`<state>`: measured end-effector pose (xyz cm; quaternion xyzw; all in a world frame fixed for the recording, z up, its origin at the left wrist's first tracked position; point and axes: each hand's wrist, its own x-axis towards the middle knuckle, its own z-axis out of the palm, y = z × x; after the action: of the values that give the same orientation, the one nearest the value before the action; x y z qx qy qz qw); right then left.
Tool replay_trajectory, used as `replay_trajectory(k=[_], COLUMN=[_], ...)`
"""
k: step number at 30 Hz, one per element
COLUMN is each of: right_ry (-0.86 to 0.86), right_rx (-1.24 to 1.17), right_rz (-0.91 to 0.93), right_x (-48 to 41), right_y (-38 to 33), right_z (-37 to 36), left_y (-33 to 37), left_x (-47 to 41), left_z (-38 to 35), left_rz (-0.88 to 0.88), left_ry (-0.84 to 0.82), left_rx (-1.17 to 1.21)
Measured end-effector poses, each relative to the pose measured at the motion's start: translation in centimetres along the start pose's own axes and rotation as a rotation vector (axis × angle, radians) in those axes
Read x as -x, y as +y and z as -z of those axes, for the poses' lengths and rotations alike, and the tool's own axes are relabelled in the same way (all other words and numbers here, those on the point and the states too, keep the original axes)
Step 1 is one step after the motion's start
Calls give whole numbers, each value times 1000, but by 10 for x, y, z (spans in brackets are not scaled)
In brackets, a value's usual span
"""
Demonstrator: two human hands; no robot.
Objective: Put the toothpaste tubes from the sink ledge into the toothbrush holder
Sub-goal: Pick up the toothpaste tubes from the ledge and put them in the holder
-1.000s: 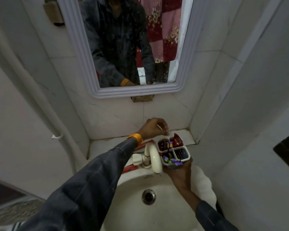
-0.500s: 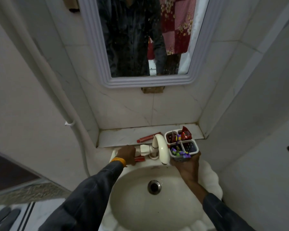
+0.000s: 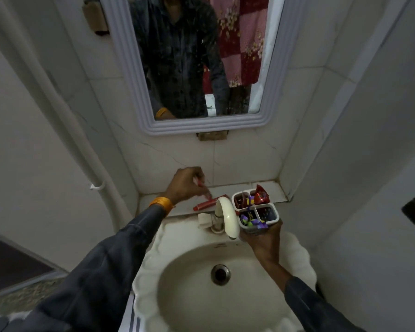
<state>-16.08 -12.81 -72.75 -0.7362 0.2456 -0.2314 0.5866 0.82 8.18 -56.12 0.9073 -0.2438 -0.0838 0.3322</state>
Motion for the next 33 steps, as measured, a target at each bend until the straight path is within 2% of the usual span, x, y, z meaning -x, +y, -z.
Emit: replay_trajectory(k=[4,8,15,18,21,24,25,27,30,33], right_ry=[-6,34,4,-1,-4,12,14,11,-3,-26], right_rx=[11,9,75,77,20,-9,-15,-24,-31,-30], right_rz=[-23,-31,24,9,-18,-45,-49,-64,-57,-44], right_x=[-5,3,-1,-1,-1,-2,-2,-3,-4,-4], right_y=[3,-2,-3,-2,1,7,7,9,12,16], right_z=[0,-3,-3,-1,-1,0,1,2,3,3], left_y=[60,101,116,110,102,75,58,17,-30,-49], left_x=[-4,-8,-15,-17,-21,-26,-30,-40,-47,-46], left_z=[-11,-37,-92,-97,-84,-68,-65,-64,-80,-101], left_rz=[-244,-356,-396,-396,-351,-221,-158,-7,191,244], left_ry=[32,-59,-233,-246,-201,-47,24,87,-90,-227], left_rx=[100,81,-279,-279,-161,56,70,-53,-281,-354])
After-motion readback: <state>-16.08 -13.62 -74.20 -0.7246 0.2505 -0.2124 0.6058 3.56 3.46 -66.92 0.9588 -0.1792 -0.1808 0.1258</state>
